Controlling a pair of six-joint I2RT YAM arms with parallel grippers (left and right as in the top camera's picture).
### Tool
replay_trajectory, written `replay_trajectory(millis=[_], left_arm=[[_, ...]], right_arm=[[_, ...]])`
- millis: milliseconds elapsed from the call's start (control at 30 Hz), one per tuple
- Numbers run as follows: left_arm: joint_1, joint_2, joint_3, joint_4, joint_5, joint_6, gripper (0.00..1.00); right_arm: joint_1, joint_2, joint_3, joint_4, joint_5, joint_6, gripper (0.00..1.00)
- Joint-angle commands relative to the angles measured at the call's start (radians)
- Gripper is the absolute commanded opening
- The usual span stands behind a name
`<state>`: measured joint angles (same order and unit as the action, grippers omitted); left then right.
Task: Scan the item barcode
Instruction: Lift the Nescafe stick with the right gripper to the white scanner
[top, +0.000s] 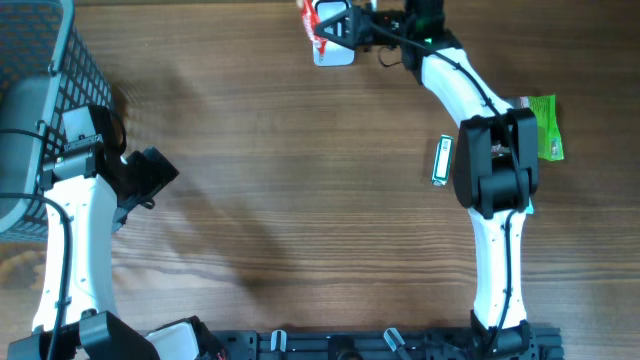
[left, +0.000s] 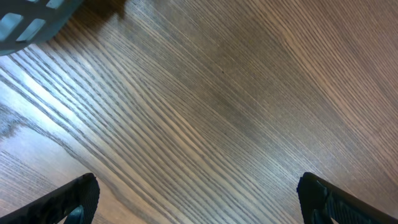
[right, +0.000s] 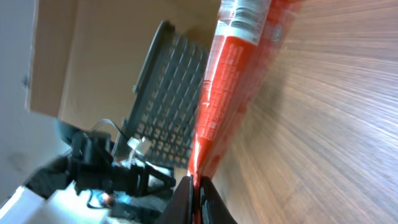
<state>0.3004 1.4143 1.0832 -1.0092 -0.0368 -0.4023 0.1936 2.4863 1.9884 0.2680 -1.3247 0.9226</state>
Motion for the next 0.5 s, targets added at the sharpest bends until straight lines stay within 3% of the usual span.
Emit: replay_trajectory(millis=[0,67,267,467], left_arm=[[0.006,-0.01,-0.003,0.0,-0.006,-0.01,1.0],[0.006,-0.01,-0.003,0.0,-0.006,-0.01,1.0],[0.006,-0.01,-0.003,0.0,-0.006,-0.01,1.0],[0.006,-0.01,-0.003,0.0,-0.006,-0.01,1.0]], right_arm=[[-0.028,0.093,0.01,0.08,-0.039,0.269,0.04],[-0.05,0.135,0.01,0.094,-0.022,0.336,0.04],[-0.063,0.162,0.008,0.098,0.006,0.349,0.09],[-0.064,0.215,0.006,0.084,0.103,0.439,0.04]])
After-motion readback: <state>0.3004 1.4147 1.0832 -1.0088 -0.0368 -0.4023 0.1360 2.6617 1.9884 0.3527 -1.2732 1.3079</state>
